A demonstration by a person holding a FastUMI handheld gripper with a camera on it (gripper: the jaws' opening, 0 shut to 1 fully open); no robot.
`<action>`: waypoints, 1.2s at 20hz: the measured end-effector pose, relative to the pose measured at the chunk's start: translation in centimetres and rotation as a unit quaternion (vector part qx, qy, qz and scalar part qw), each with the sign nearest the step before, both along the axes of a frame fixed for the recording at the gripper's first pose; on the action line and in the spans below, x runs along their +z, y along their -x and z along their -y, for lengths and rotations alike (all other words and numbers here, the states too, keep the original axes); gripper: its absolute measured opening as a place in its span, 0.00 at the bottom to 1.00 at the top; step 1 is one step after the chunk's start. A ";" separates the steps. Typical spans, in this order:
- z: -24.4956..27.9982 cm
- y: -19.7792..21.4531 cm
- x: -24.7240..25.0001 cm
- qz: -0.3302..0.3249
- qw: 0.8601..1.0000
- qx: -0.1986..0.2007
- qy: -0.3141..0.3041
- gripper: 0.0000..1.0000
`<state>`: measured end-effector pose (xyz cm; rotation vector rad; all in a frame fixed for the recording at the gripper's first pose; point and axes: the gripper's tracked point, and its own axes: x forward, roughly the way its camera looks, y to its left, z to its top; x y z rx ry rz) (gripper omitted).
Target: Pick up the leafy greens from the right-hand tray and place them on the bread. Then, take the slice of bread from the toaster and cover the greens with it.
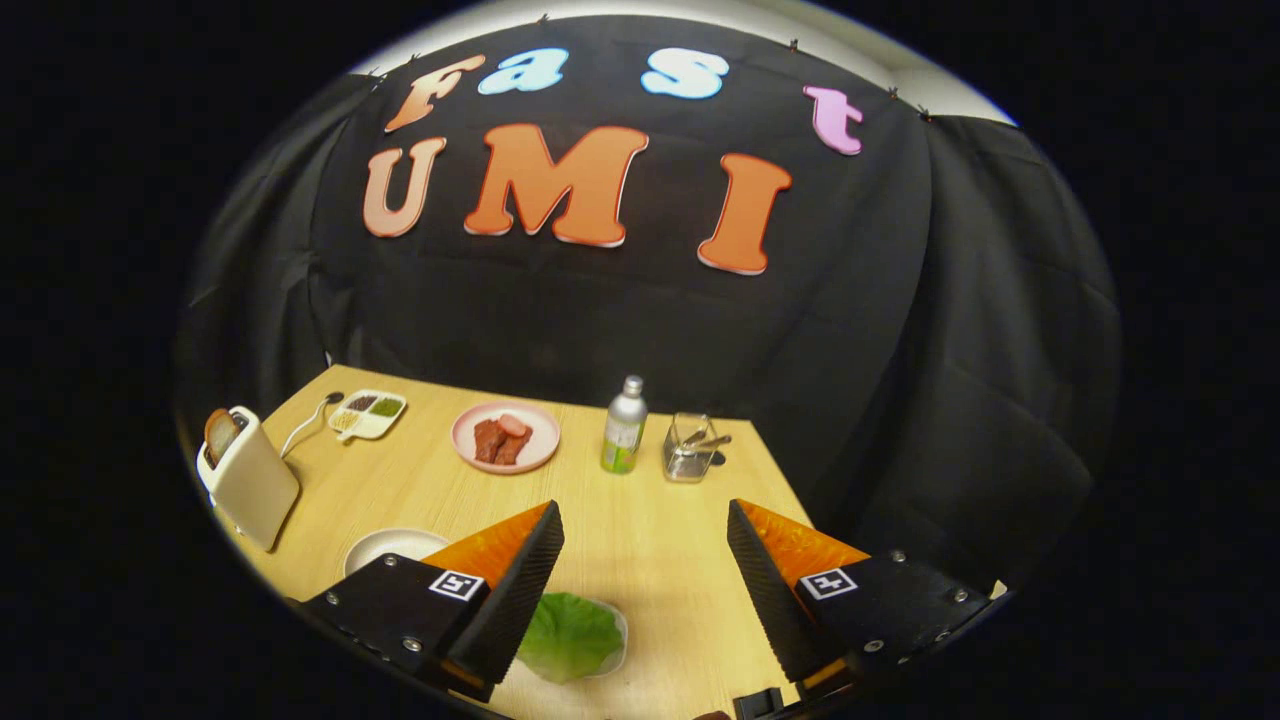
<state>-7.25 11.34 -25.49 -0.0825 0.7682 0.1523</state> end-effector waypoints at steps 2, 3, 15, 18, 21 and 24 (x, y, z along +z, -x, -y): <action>-0.9 1.7 -3.1 -0.047 0.999 0.015 -0.005 0.99; -1.4 2.6 -4.4 -0.070 0.997 0.023 -0.007 0.99; -4.1 9.7 -15.8 -0.266 0.962 0.057 -0.024 0.97; -4.0 10.1 -17.6 -0.290 0.955 0.054 -0.011 0.96; -5.1 10.4 -18.6 -0.309 0.949 0.065 -0.013 0.96; -5.2 10.9 -19.9 -0.330 0.942 0.060 -0.005 0.96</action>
